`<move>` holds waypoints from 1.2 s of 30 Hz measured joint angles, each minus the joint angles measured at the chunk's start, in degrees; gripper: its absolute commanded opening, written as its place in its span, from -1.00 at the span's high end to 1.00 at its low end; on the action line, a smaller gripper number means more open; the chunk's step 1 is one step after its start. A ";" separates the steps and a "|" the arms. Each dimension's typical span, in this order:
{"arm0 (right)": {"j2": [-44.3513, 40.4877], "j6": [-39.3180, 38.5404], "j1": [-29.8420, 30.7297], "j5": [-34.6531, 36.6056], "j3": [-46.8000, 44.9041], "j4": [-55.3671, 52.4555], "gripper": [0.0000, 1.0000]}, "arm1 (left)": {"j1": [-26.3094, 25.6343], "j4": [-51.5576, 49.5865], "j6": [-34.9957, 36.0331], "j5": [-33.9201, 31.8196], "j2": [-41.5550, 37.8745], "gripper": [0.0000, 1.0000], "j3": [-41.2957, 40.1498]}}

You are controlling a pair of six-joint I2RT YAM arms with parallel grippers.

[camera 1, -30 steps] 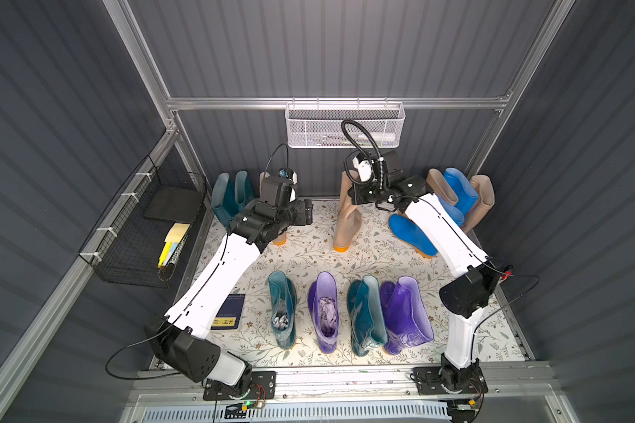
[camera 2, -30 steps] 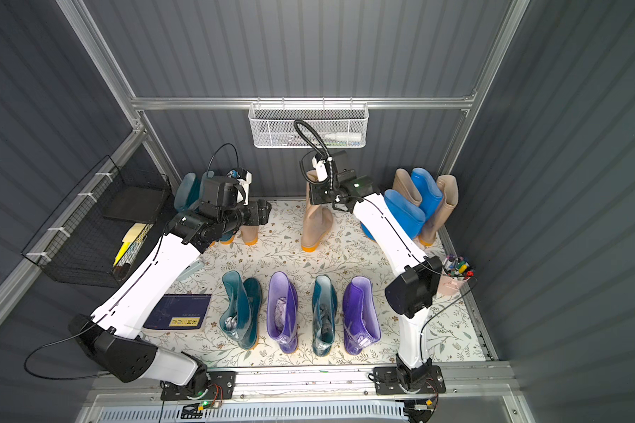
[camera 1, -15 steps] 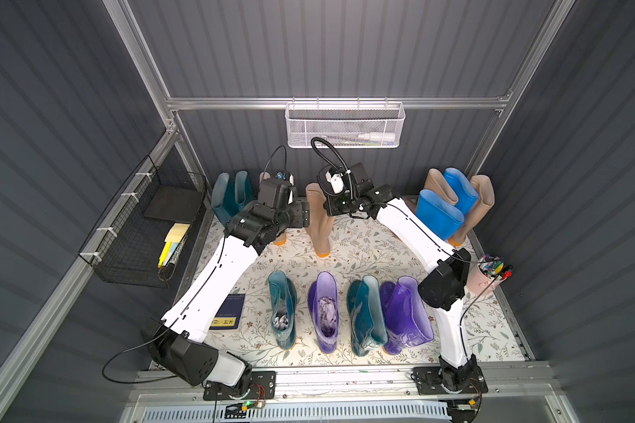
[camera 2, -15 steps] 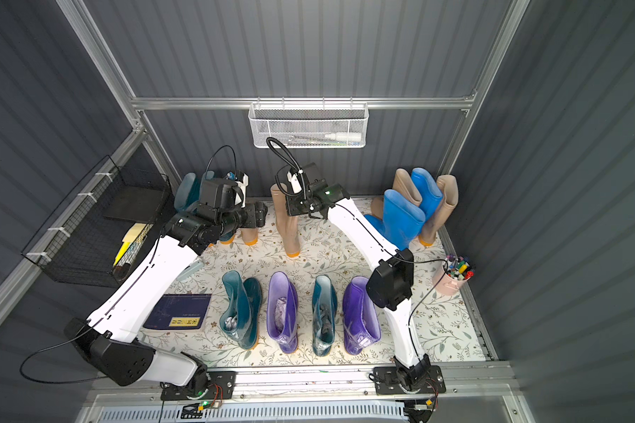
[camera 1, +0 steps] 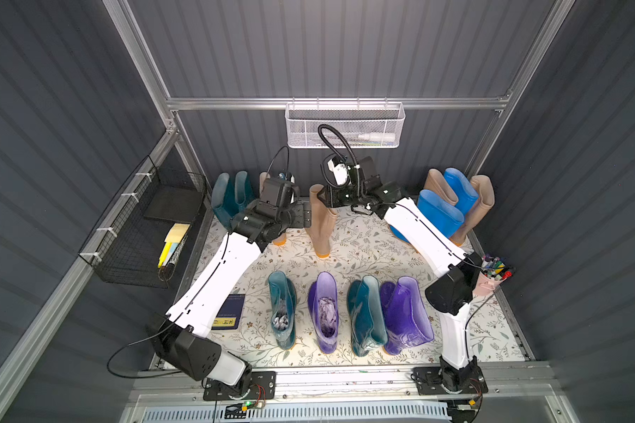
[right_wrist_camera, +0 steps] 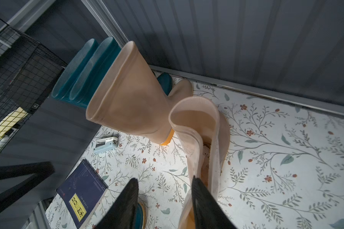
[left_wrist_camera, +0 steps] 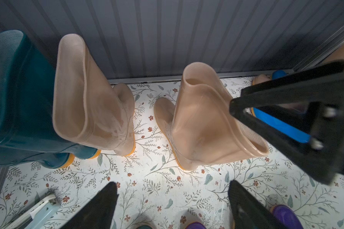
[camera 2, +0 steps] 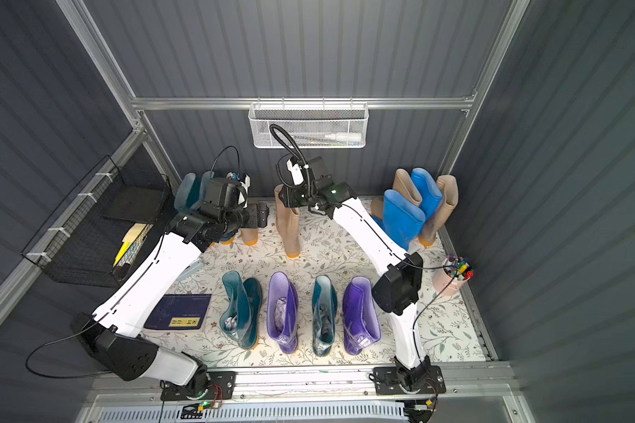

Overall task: Match and arrange rain boots in pairs
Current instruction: Place the rain boot at the center of the board, then pick up the rain boot at the center of the board.

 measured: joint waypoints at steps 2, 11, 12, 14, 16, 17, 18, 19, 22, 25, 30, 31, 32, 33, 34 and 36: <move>-2.19 -0.17 -0.02 0.04 -1.84 1.09 -0.09 | 0.00 -0.17 0.00 0.02 1.18 -0.83 1.03; -15.39 0.61 -3.96 0.09 -20.37 8.15 -0.23 | 0.00 -0.46 -1.62 0.92 6.71 -0.98 7.06; -16.68 0.74 -4.72 0.07 -22.32 8.94 -0.24 | 0.00 -0.42 -2.05 1.03 7.28 -0.99 7.78; -20.26 1.09 -6.91 0.11 -27.32 10.32 -0.27 | -0.02 -0.44 -3.10 1.18 8.74 -0.99 9.53; -23.19 1.25 -8.74 0.26 -31.06 11.32 -0.30 | -0.07 -0.52 -4.33 1.09 10.38 -0.99 11.47; -24.87 1.40 -9.68 0.33 -33.18 11.96 -0.31 | -0.11 -0.61 -4.98 1.05 11.32 -0.99 12.57; -26.10 1.44 -10.29 0.37 -34.71 12.24 -0.33 | -0.20 -0.63 -5.51 0.92 12.24 -0.99 13.49; -27.78 1.60 -11.08 0.37 -36.70 12.59 -0.34 | -0.35 -0.63 -6.16 0.76 13.25 -0.99 14.43; -31.63 1.86 -12.68 0.39 -41.18 13.25 -0.38 | -1.14 -0.87 -7.74 0.39 16.06 -0.99 16.52; -34.32 1.92 -13.92 0.31 -44.35 13.62 -0.40 | -2.36 -0.90 -9.05 -0.20 18.86 -0.99 18.03; -36.65 2.05 -15.61 0.07 -47.32 13.81 -0.41 | -4.11 -1.77 -10.38 -1.79 22.62 -0.99 20.04; -36.89 2.05 -15.87 0.00 -47.71 14.01 -0.41 | -4.26 -1.99 -10.60 -2.19 23.28 -0.99 20.63; -37.03 2.05 -16.04 -0.13 -47.98 14.12 -0.41 | -4.42 -2.21 -10.78 -2.38 23.98 -0.99 21.27; -37.13 2.10 -16.15 -0.24 -48.33 14.40 -0.41 | -4.55 -2.21 -10.95 -2.54 24.41 -0.99 21.70; -37.27 2.12 -16.26 -0.35 -48.74 14.71 -0.41 | -4.63 -2.34 -11.08 -2.67 25.05 -0.99 22.34; -37.44 2.23 -16.46 -0.68 -49.51 15.15 -0.41 | -4.87 -2.64 -11.19 -2.75 26.18 -0.98 23.43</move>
